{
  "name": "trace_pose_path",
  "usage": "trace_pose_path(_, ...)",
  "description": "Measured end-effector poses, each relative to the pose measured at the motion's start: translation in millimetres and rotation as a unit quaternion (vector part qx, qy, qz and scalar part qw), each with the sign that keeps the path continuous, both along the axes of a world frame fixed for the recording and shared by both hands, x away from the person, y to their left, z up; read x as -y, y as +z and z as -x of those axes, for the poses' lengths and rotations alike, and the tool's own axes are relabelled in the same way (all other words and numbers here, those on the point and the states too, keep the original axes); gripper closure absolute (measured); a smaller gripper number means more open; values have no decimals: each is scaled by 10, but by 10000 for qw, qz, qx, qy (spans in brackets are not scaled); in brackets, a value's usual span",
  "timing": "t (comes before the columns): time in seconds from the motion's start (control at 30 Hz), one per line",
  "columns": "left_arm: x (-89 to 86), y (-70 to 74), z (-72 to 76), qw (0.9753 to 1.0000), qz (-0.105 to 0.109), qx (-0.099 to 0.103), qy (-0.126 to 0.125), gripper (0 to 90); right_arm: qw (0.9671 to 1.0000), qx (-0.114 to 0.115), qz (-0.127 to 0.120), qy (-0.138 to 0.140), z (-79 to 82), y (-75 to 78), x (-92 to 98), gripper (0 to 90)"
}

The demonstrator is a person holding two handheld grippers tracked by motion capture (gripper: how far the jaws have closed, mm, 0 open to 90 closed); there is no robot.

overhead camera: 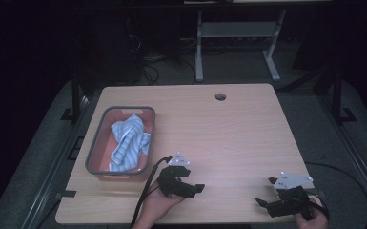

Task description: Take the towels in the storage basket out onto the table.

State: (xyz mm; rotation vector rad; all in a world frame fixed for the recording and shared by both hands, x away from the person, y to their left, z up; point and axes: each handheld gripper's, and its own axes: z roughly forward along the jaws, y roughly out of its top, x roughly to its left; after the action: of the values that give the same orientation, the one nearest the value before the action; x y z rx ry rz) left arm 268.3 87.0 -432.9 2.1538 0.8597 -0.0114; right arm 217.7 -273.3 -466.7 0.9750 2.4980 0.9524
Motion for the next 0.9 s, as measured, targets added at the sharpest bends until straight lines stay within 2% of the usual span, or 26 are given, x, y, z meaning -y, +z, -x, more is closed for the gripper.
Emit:
trace_pose_path(0.07,-1,29,-22,10000,-84,30,-21,233,10000,29,3,29,-4,-1,-5,138)
trace_pose_path(0.3,6,141,-95,9999,-160,34,-20,229,10000,30,30,28,10,7,-20,138)
trace_pose_path(0.67,14,336,-238,9998,-172,24,9,226,10000,59,34,51,5,8,-38,138)
trace_pose_path(0.8,22,386,-292,9998,-218,-3,-21,226,9999,75,56,54,6,16,-28,138)
trace_pose_path(0.9,37,411,-333,9998,-172,-57,1,225,10000,47,48,36,8,12,-26,138)
